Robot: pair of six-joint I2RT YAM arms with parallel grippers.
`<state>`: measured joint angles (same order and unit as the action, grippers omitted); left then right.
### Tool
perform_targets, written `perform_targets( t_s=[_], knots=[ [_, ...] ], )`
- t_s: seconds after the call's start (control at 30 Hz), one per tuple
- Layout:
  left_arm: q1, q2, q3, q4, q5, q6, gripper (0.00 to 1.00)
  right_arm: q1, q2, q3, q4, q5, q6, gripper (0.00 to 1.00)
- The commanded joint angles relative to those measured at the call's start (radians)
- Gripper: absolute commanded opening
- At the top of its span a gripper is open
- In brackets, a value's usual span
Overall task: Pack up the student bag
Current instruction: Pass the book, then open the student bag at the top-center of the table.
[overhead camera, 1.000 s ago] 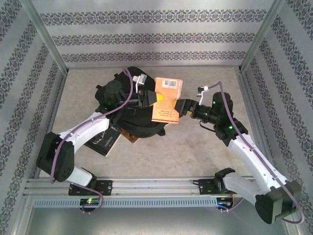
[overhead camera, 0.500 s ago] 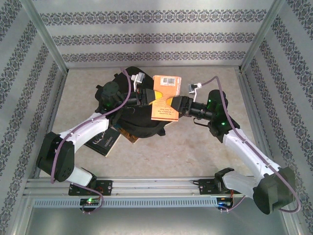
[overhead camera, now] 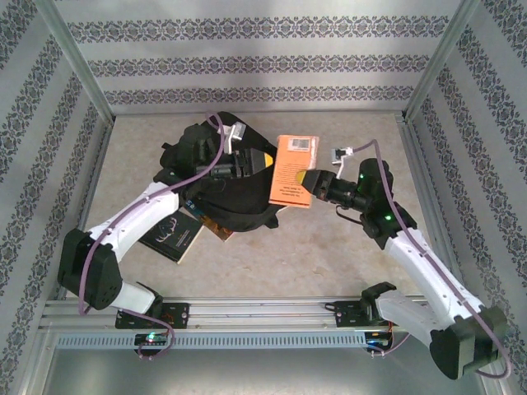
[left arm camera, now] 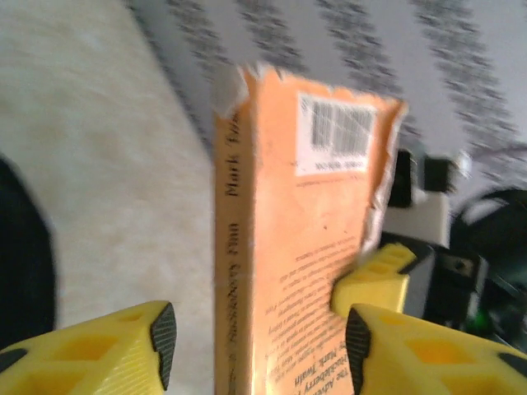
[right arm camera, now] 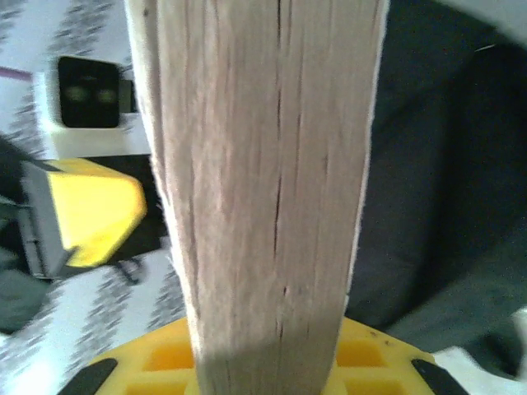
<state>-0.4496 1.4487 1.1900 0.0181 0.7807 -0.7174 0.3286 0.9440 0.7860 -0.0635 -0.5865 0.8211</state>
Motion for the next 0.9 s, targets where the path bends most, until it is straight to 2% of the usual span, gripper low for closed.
perform_targets(
  t_s=[0.0, 0.13, 0.3, 0.4, 0.53, 0.7, 0.87],
  knots=[
    [-0.006, 0.010, 0.138, -0.515, -0.340, 0.370, 0.63, -0.009, -0.059, -0.003, -0.130, 0.145, -0.120, 0.00],
    [-0.021, 0.087, 0.220, -0.659, -0.597, 0.474, 0.68, -0.016, -0.080, -0.023, -0.162, 0.160, -0.141, 0.00],
    [-0.096, 0.180, 0.273, -0.736, -0.814, 0.544, 0.72, -0.024, -0.083, -0.024, -0.196, 0.174, -0.163, 0.00],
    [-0.116, 0.232, 0.306, -0.746, -0.921, 0.454, 0.74, -0.028, -0.080, -0.029, -0.196, 0.177, -0.168, 0.00],
    [-0.152, 0.323, 0.379, -0.777, -0.959, 0.325, 0.79, -0.031, -0.069, -0.040, -0.185, 0.175, -0.164, 0.00],
    [-0.257, 0.450, 0.524, -0.872, -1.128, 0.287, 0.84, -0.031, -0.069, -0.054, -0.182, 0.170, -0.157, 0.00],
    [-0.305, 0.585, 0.654, -0.983, -1.239, 0.254, 0.88, -0.034, -0.080, -0.059, -0.188, 0.170, -0.162, 0.00]
  ],
)
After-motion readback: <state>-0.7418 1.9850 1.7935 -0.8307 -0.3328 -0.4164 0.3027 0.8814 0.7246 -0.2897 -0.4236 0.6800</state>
